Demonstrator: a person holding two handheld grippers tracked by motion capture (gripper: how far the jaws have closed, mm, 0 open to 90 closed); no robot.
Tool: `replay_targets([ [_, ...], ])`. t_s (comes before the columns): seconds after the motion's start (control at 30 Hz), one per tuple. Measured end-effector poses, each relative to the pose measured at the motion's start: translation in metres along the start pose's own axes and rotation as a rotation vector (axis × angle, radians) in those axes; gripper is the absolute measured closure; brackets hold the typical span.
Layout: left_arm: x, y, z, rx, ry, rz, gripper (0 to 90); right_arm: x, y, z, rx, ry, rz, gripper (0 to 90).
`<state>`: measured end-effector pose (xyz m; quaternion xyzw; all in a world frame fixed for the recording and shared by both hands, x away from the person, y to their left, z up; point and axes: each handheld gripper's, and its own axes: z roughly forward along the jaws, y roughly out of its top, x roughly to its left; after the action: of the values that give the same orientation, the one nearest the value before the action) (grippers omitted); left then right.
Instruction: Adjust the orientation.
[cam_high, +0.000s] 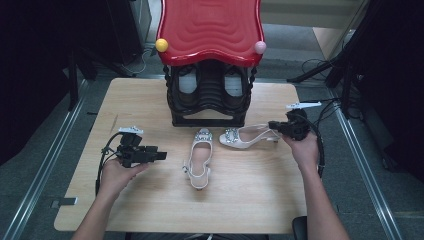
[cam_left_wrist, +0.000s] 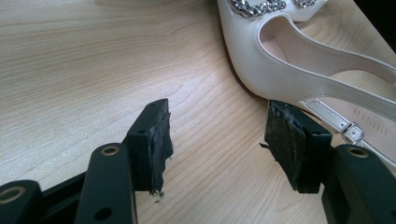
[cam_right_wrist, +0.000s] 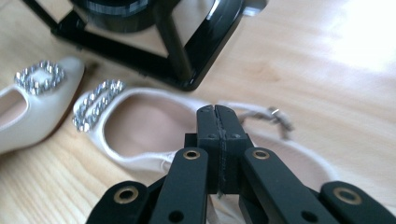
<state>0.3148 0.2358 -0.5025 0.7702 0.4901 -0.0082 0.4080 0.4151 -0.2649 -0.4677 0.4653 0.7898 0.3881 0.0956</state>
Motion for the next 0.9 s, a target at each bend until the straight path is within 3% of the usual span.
replay_targets([
  [0.2,-0.001,0.002,0.002,-0.002,-0.006,0.004,41.0,0.007,-0.005,0.016,0.073,0.023,-0.046,90.0],
  [0.4,-0.001,0.004,0.006,-0.001,-0.011,0.002,41.0,0.006,-0.011,0.016,0.11,0.06,-0.025,90.0],
  [0.9,-0.005,0.015,0.019,0.016,-0.038,0.032,41.0,0.026,-0.019,0.011,0.146,0.084,-0.048,90.0],
])
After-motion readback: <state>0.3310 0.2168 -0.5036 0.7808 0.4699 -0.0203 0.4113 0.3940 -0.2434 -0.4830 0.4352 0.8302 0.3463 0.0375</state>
